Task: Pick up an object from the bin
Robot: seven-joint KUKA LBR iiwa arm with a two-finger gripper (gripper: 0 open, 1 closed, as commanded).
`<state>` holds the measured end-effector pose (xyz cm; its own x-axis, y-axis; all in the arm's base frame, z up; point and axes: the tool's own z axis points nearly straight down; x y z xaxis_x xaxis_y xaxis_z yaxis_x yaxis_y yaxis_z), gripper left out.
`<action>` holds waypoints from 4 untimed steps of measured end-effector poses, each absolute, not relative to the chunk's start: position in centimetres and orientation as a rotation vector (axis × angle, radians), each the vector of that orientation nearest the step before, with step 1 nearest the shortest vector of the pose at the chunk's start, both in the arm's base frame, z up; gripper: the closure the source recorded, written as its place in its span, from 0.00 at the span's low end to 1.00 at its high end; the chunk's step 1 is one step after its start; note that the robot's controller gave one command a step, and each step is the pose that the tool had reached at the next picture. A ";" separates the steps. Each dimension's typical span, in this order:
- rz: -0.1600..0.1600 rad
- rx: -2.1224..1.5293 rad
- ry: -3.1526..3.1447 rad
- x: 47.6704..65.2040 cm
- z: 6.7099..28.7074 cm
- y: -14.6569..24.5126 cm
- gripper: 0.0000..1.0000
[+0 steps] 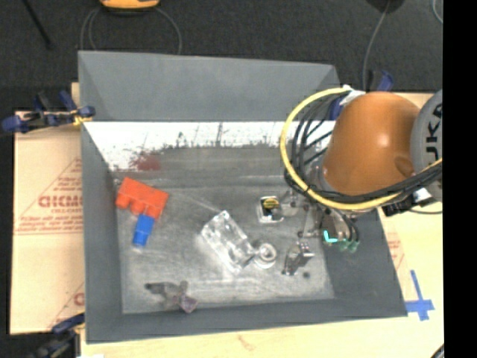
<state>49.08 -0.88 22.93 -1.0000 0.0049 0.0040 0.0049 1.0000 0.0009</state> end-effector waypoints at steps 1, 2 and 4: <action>0.001 0.221 -3.166 48.5 11.3 1.2 0.00; 0.000 -0.302 -3.130 50.0 10.0 -0.7 0.00; -0.004 -0.714 -3.061 51.9 7.3 -1.6 0.00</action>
Offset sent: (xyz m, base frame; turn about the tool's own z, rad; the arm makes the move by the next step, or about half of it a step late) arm -0.0184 0.0270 -0.1593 -0.1690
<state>51.87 -1.64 7.34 -0.8968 0.4423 -0.0009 0.4423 0.8968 0.0026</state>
